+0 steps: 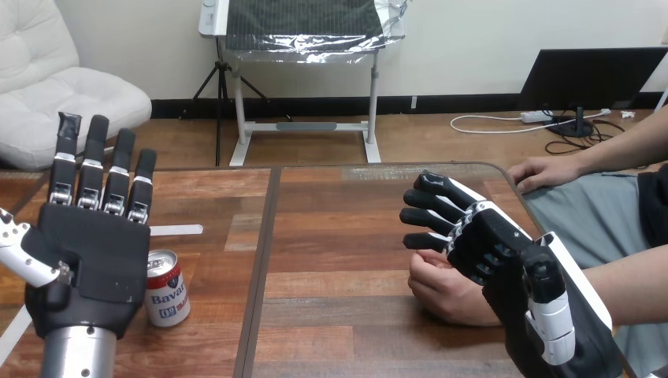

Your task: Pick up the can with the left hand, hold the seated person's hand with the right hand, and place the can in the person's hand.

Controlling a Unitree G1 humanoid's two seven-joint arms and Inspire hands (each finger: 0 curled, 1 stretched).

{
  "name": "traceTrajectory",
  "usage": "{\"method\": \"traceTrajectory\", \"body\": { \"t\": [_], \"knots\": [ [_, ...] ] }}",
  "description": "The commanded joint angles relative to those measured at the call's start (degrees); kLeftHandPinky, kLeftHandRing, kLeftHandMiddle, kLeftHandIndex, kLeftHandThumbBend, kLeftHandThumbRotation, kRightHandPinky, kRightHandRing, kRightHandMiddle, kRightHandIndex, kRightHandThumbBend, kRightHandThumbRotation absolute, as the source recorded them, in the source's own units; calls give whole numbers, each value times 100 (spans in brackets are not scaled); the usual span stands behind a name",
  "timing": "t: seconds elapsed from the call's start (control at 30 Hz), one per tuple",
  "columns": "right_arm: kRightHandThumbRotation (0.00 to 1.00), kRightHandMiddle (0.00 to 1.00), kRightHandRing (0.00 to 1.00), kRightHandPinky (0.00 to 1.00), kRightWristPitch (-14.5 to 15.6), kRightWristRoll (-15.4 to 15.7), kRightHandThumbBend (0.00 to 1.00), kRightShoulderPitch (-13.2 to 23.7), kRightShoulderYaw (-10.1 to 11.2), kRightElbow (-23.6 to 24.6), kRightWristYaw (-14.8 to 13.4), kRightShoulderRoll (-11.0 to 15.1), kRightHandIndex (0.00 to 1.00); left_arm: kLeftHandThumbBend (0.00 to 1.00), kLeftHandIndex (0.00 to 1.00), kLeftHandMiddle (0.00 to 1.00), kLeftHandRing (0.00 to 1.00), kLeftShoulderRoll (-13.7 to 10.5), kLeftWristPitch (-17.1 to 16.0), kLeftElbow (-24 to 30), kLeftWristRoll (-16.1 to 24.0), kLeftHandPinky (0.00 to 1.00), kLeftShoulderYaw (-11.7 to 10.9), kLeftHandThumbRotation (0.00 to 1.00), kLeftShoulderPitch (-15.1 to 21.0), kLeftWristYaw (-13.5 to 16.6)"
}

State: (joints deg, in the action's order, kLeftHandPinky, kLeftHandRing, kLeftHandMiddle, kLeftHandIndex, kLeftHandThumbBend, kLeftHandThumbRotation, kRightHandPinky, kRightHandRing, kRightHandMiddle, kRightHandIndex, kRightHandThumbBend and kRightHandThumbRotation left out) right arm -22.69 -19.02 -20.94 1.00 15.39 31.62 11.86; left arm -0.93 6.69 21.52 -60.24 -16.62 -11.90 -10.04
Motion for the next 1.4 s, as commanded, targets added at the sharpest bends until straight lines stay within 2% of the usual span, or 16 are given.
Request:
{"method": "traceTrajectory", "body": {
  "t": [0.0,0.4,0.7,0.83,0.9,0.93,0.97,1.17,1.23,1.37],
  "knots": [
    [98,87,85,78,-44,9,83,253,42,150,-18,85,87,82,100,100,100,75,15,-26,-66,100,-15,91,326,-66],
    [98,87,85,78,-65,3,83,251,61,128,-6,93,88,86,100,100,100,42,14,-101,105,100,-1,91,388,-16],
    [98,87,85,78,-70,3,82,255,63,122,6,106,88,94,100,100,100,-59,-60,-174,681,100,31,86,461,44],
    [98,87,85,78,-68,6,82,258,59,134,7,115,88,95,100,100,100,-118,-137,-260,988,100,23,84,508,-46],
    [97,87,85,78,-41,-13,82,271,44,145,2,158,88,92,100,100,100,-183,-155,-371,1201,100,-31,75,597,-23],
    [97,87,85,78,-29,-19,83,274,40,151,0,172,88,90,100,100,100,-207,-159,-405,1264,100,-48,66,623,-16],
    [97,87,85,78,-22,-23,83,276,37,153,-2,181,88,89,100,100,100,-213,-160,-420,1297,100,-56,63,637,-9],
    [97,87,85,78,-31,-7,83,289,37,137,-16,197,88,86,100,100,100,-204,-186,-544,1420,100,-126,47,696,-17],
    [97,87,85,78,-27,-3,83,290,32,141,-25,203,88,85,100,100,100,-216,-221,-572,1552,100,-126,41,704,11],
    [97,87,85,78,-33,-23,83,300,26,125,-23,212,88,85,100,100,100,-262,-319,-621,1924,100,-96,37,711,58]
  ]
}}
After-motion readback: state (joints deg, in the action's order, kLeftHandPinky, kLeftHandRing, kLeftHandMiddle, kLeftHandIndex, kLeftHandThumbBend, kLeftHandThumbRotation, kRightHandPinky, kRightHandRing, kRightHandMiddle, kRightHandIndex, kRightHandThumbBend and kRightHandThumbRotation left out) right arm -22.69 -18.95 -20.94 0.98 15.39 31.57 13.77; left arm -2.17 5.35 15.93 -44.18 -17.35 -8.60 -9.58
